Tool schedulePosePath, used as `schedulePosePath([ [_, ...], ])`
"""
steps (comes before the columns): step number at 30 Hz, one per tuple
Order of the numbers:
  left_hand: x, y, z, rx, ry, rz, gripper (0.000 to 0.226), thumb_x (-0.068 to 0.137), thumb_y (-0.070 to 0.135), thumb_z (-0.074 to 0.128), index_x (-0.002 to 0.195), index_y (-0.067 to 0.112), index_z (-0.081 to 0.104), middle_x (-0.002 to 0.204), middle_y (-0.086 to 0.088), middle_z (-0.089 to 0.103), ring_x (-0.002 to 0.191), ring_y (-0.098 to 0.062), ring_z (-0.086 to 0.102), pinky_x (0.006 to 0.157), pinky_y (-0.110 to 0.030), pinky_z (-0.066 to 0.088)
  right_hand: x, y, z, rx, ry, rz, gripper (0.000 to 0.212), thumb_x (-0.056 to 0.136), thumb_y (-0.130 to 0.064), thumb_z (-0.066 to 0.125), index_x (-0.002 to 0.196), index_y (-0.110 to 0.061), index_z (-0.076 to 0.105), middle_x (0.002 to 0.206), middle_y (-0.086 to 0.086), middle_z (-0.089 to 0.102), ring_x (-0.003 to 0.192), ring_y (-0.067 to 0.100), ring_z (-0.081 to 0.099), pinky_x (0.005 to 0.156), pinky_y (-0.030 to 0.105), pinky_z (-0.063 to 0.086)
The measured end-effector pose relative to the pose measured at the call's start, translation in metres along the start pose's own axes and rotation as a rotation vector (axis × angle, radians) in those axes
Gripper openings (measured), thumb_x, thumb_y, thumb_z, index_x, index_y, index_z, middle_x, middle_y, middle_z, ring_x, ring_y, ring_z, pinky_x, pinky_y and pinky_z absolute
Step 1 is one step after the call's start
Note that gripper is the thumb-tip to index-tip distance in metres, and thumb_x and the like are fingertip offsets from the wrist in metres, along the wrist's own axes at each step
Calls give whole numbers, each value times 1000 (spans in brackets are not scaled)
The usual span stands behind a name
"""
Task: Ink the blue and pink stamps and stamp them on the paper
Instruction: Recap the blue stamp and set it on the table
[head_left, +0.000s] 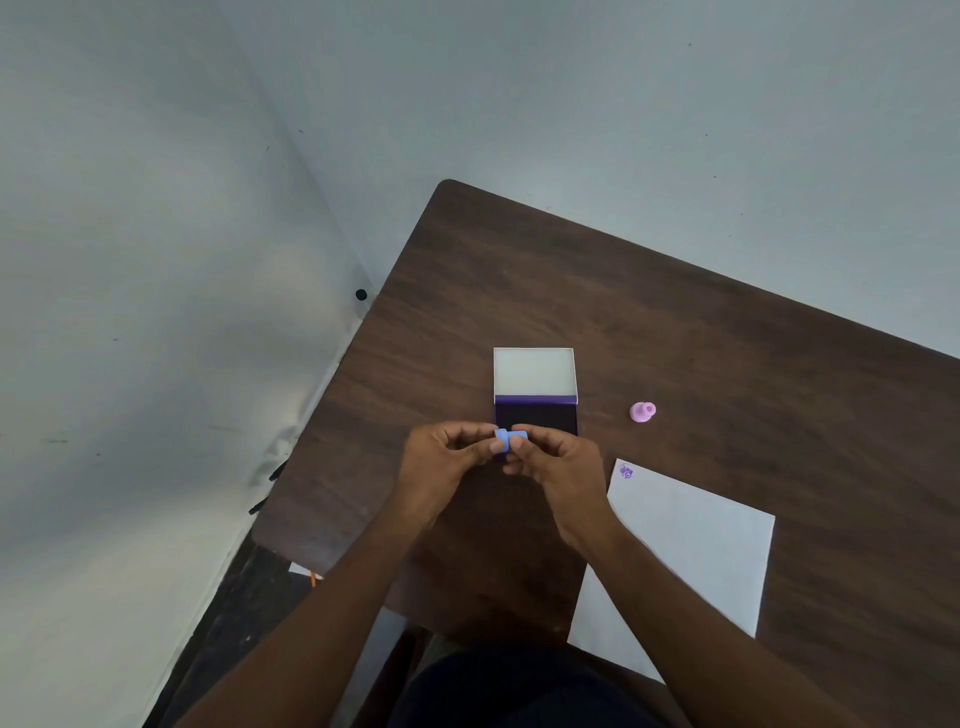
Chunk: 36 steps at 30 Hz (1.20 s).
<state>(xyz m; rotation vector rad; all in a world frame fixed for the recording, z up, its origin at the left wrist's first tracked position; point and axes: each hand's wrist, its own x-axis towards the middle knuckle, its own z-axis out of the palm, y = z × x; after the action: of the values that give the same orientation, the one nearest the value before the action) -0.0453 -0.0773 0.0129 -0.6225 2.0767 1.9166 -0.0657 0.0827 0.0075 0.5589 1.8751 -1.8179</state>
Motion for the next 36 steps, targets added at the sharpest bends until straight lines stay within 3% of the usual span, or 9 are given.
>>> schedulePosePath([
  [8,4,-2,4,21,-7,28,36,78,17,80,112,17,71,99,5,76,91,-8,72,80,-21,57,2,-3,-3,10,21,-30,24,79,-18,73,103,-18,71,95,0,75,78,16,74,68,21,58],
  [13,4,-8,6,52,8,9,52,77,20,80,126,20,61,101,3,74,92,-9,71,80,-20,57,6,-1,-7,-69,69,-86,30,78,-14,75,108,-18,68,102,2,72,86,15,72,76,30,60],
  [16,4,-12,9,118,33,6,49,79,19,79,126,18,62,97,2,73,88,-9,70,79,-20,57,9,0,-12,-224,118,-112,34,80,-14,74,113,-14,66,109,5,70,92,15,69,86,33,57],
  [18,4,-13,12,164,40,25,46,81,18,78,124,17,64,93,3,73,84,-7,69,77,-17,56,10,0,-16,-415,154,-177,32,83,-17,72,114,-13,66,111,6,70,96,14,65,91,25,51],
  [22,10,-8,28,271,9,52,40,83,15,75,122,21,64,89,9,71,80,-1,65,73,-10,52,14,-5,-30,-658,197,-268,30,85,-20,69,112,-8,66,109,11,69,93,19,61,89,25,45],
  [25,17,-3,47,370,-22,78,37,86,16,72,122,20,64,91,9,69,81,-5,65,72,-11,52,26,-16,-48,-810,188,-283,22,88,-24,64,104,-8,67,101,10,69,82,11,55,86,24,47],
  [30,31,7,85,468,-71,129,33,89,17,68,122,16,63,97,7,63,82,-6,60,74,-9,45,38,-23,-82,-1079,319,-420,14,87,-31,65,89,-17,67,94,3,70,91,20,58,82,33,42],
  [33,41,14,107,496,-113,146,34,90,20,68,124,17,62,105,4,65,95,-12,63,87,-19,50,44,-25,-93,-1070,421,-450,7,82,-22,72,82,-15,68,86,6,71,87,26,60,78,36,38],
  [36,50,16,126,567,-137,101,37,93,24,63,128,15,58,124,-4,62,113,-20,59,97,-20,38,54,-26,-99,-1075,419,-357,8,83,-25,70,81,-17,67,89,4,71,89,23,59,84,38,38],
])
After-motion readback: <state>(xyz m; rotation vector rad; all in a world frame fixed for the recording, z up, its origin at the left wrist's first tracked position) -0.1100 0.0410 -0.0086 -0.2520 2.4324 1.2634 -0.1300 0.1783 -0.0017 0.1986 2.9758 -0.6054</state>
